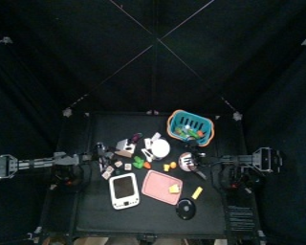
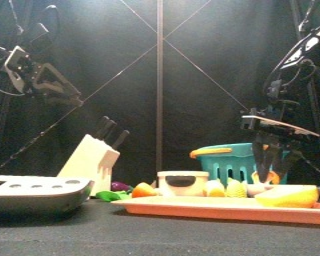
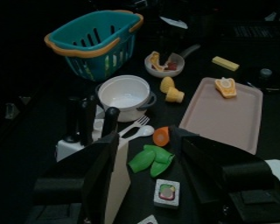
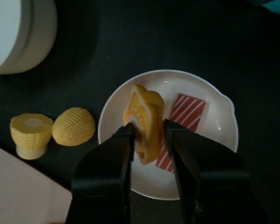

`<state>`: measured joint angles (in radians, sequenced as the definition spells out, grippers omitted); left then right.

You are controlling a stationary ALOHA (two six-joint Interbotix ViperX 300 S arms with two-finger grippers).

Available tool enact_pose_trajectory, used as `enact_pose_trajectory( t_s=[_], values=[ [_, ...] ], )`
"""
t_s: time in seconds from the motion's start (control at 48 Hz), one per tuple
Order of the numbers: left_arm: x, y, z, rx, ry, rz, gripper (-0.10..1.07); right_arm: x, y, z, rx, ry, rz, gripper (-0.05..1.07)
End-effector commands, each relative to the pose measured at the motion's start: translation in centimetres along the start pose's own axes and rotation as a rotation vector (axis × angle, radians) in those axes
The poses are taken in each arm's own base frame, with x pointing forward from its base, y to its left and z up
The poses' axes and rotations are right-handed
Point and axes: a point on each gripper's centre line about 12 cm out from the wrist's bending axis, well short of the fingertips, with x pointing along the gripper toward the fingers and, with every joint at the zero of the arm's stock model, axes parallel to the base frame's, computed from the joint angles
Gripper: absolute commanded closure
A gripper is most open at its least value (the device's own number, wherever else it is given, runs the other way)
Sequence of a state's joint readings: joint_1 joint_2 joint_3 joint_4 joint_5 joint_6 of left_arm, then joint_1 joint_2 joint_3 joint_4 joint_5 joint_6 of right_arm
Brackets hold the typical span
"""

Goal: Grab squash half

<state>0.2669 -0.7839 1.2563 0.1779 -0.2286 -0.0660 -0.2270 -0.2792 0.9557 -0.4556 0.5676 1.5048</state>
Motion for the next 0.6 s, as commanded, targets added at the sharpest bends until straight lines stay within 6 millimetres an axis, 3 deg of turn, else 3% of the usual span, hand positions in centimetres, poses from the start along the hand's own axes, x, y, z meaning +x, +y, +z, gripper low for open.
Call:
enact_pose_trajectory(
  t_s=[0.0,0.583],
  values=[
    [0.07,-0.01,0.50,-0.002,-0.016,-0.002,0.11,-0.98,0.83,0.40,-0.003,-0.020,0.042,0.45],
    [0.07,-0.01,0.50,0.000,-0.016,-0.002,0.11,-1.23,1.08,0.22,-0.023,-0.023,0.054,0.45]
  ],
)
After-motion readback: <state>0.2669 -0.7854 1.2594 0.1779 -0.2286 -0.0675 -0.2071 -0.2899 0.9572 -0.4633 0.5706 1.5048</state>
